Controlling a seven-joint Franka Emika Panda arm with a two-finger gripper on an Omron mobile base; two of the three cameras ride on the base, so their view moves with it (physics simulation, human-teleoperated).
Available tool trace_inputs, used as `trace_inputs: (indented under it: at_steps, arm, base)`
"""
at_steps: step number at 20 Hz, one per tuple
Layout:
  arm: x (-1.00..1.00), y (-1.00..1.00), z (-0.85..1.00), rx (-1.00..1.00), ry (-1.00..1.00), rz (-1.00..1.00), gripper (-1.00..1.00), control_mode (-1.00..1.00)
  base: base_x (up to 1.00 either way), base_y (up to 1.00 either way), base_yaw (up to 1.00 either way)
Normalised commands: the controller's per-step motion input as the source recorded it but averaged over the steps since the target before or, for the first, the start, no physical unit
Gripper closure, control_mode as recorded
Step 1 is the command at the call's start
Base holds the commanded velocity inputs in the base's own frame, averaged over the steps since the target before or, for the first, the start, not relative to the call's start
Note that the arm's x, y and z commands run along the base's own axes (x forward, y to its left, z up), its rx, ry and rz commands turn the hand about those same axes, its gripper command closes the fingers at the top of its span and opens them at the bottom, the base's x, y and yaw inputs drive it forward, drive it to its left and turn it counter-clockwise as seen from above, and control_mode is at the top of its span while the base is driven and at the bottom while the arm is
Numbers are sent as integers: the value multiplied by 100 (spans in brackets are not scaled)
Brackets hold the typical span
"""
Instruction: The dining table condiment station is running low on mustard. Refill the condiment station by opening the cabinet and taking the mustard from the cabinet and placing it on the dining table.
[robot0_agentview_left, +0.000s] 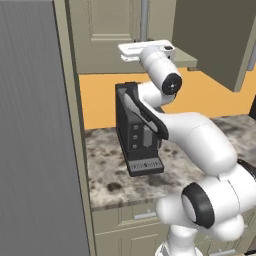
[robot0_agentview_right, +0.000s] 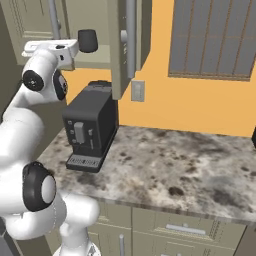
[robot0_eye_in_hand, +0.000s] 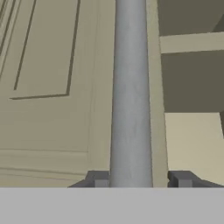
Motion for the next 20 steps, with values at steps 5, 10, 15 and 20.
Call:
trace_inputs:
  at_steps: [5,10,15,20]
  arm:
    - [-71,84,17,-10,0,0,100,-100]
    - [-82,97,20,-10,0,0,100,-100]
    - [-92,98,14,-5,0,0,100,-100]
    - [-97,100,2,-1,1,0,100,-100]
  base:
    - [0,0,0]
    - [0,0,0]
    - [0,0,0]
    - [0,0,0]
